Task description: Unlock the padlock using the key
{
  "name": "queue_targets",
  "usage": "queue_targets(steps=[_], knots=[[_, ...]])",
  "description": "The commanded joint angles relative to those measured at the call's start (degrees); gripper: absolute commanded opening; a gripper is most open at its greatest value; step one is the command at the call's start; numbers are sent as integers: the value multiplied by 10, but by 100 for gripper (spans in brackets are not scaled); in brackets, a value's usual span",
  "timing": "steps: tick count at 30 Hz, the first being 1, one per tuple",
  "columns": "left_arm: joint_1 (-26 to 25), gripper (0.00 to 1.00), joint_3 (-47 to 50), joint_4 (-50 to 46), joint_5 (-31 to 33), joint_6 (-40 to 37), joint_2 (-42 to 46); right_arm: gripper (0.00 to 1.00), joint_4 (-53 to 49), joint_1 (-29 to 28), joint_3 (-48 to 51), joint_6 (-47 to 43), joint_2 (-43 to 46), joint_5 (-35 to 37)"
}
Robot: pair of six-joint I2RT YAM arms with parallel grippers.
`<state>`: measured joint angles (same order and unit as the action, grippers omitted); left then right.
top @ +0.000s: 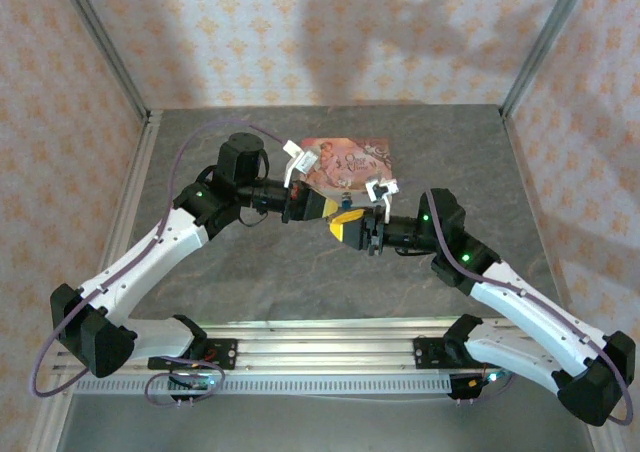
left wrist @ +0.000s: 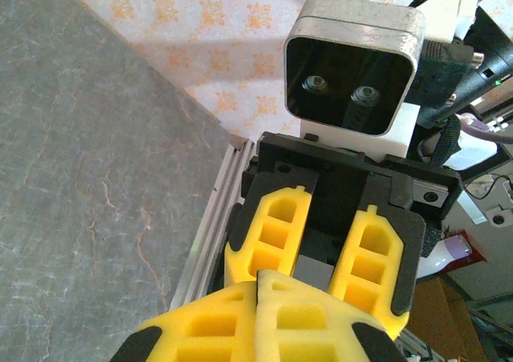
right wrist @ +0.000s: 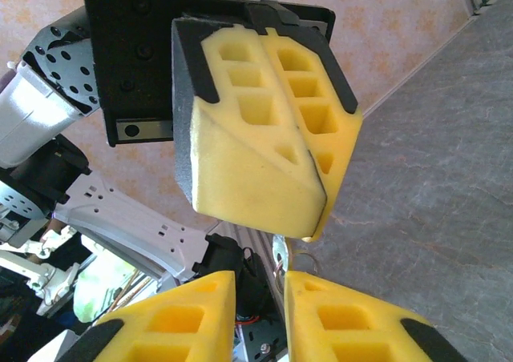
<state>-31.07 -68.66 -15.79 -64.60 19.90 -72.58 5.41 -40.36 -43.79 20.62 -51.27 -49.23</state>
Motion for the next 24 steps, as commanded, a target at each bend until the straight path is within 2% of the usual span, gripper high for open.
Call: queue_targets(steps=[1, 19, 21, 24], knots=[[1, 0, -4, 13, -27, 1, 10, 22, 45, -2, 2, 7, -6, 5], [0, 0, 1, 0, -46, -8, 10, 23, 92, -2, 7, 40, -22, 7], [0, 0, 1, -1, -47, -7, 11, 19, 93, -2, 7, 40, -24, 6], [0, 0, 1, -1, -43, -9, 12, 5, 95, -2, 8, 40, -27, 0]])
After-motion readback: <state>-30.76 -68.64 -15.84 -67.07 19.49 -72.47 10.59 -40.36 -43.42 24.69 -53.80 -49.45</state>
